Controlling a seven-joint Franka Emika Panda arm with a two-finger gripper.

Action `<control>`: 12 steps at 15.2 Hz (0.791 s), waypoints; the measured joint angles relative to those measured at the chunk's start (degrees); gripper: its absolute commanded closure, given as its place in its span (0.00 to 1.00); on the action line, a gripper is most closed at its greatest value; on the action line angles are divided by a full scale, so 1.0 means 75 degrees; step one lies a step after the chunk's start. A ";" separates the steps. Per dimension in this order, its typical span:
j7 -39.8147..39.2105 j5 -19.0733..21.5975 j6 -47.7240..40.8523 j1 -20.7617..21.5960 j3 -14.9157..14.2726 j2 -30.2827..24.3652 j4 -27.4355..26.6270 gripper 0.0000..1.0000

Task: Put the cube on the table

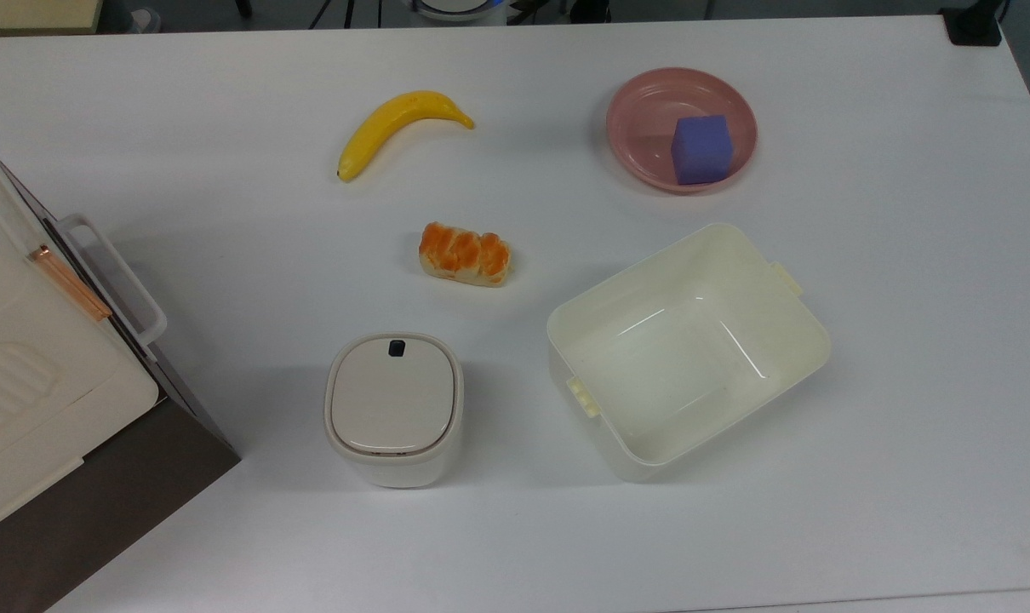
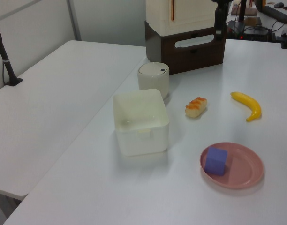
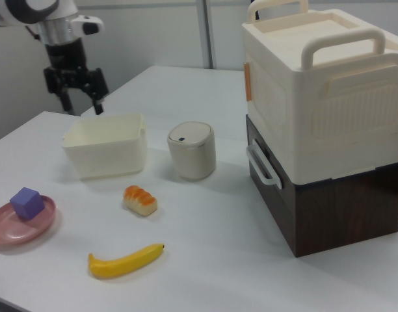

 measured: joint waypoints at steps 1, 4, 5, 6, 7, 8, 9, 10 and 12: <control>0.0031 0.0020 0.0021 0.0197 0.0005 0.0010 -0.0045 0.00; 0.0243 0.0071 0.0319 0.0744 0.0012 0.0038 -0.0347 0.00; 0.0334 0.0105 0.0444 0.0924 0.0012 0.0048 -0.0475 0.00; 0.0470 0.0249 0.0594 0.1080 0.0012 0.0059 -0.0607 0.00; 0.0682 0.0580 0.0807 0.1214 0.0012 0.0075 -0.0784 0.00; 0.0810 0.0773 0.0908 0.1261 0.0011 0.0084 -0.0895 0.00; 0.0912 0.0918 0.0963 0.1315 0.0007 0.0094 -0.1010 0.00; 0.1012 0.0995 0.0993 0.1397 0.0004 0.0118 -0.1116 0.00; 0.1451 0.1027 0.1121 0.1648 0.0004 0.0243 -0.1318 0.00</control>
